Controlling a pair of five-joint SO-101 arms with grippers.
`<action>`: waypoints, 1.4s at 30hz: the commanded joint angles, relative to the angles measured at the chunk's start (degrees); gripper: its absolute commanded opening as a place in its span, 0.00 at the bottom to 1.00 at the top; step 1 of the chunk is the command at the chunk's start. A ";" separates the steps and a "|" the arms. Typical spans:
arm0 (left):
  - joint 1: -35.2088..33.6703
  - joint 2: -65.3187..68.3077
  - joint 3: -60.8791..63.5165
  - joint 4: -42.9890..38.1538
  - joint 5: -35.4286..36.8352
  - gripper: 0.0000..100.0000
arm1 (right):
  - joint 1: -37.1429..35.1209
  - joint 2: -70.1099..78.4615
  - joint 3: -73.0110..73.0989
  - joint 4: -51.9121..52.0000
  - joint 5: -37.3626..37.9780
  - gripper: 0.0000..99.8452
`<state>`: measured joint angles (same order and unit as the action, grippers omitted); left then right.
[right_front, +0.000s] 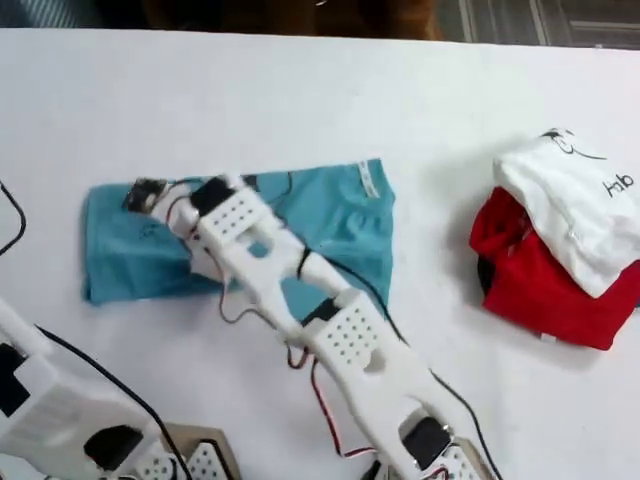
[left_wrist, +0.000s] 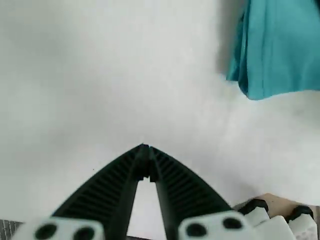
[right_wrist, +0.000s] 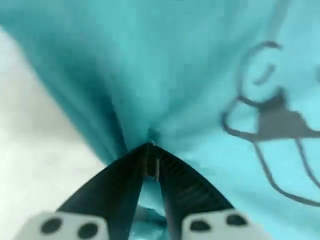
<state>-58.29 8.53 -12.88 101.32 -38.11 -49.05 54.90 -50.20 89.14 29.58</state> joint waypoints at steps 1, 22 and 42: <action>-0.18 -2.81 -2.07 0.62 -0.18 0.03 | -4.09 -0.75 -0.70 2.59 -0.44 0.02; 20.40 -2.73 -2.24 -9.05 26.02 0.03 | 16.75 -10.95 -13.54 11.21 -0.44 0.02; 29.27 23.56 -5.76 -23.47 37.19 0.03 | 39.52 8.22 -10.90 -7.78 0.00 0.02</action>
<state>-28.04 29.89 -13.41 77.32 -1.36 -12.13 61.58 -60.22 83.60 29.58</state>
